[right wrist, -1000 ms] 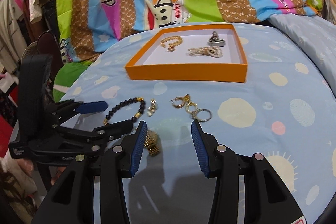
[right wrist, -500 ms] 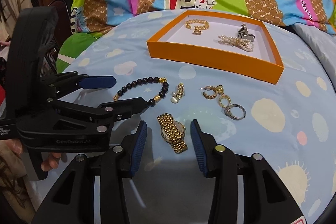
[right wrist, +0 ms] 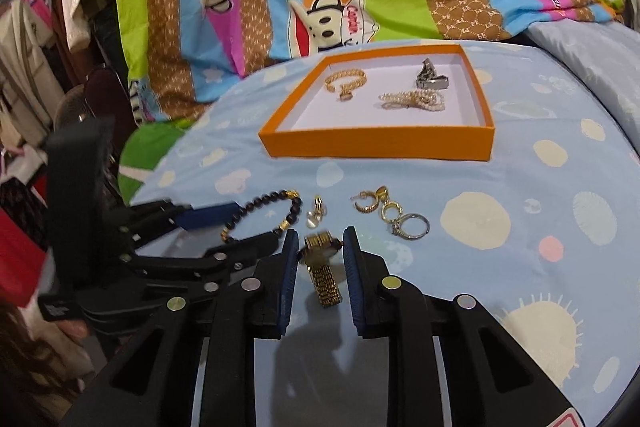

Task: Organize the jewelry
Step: 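Move the right gripper to the gold watch and close on it, then grasp the black bead bracelet with the left gripper while the right lifts the gold watch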

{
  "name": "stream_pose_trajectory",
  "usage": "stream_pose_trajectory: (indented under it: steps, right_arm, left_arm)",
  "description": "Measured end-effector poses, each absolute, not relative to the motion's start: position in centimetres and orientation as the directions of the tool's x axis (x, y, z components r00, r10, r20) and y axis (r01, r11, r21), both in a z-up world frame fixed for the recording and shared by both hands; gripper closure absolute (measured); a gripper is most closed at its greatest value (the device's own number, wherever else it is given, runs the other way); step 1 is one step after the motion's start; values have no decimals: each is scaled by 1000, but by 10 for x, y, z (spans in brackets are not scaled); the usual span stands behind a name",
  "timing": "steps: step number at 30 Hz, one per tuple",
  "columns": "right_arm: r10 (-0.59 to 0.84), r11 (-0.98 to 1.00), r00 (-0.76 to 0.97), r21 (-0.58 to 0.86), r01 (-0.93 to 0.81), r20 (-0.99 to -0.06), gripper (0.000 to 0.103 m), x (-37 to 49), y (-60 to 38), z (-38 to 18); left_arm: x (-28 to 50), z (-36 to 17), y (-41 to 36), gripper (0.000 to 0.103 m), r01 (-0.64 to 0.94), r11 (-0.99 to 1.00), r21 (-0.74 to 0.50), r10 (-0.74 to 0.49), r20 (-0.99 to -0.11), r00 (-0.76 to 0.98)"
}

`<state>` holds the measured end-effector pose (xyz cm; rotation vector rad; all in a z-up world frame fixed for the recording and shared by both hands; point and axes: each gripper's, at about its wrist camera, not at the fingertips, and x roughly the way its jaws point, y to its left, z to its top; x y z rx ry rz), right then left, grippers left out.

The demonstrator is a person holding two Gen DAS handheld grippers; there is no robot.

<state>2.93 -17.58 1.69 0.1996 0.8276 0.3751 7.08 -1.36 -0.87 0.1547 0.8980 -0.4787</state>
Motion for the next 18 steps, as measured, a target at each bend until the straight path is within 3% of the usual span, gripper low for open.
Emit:
stream_pose_trajectory:
  steps: [5, 13, 15, 18]
  right_arm:
    - [386, 921, 640, 315, -230, -664, 82, 28, -183, 23]
    - [364, 929, 675, 305, -211, -642, 83, 25, -194, 32]
    - [356, 932, 688, 296, -209, -633, 83, 24, -196, 38]
    - [340, 938, 706, 280, -206, -621, 83, 23, -199, 46]
  left_arm:
    - [73, -8, -16, 87, 476, 874, -95, -364, -777, 513]
    - [70, 3, -13, 88, 483, 868, -118, -396, -752, 527]
    - [69, 9, -11, 103, 485, 865, -127, -408, -742, 532]
    - [66, 20, -9, 103, 490, 861, -140, -428, -721, 546]
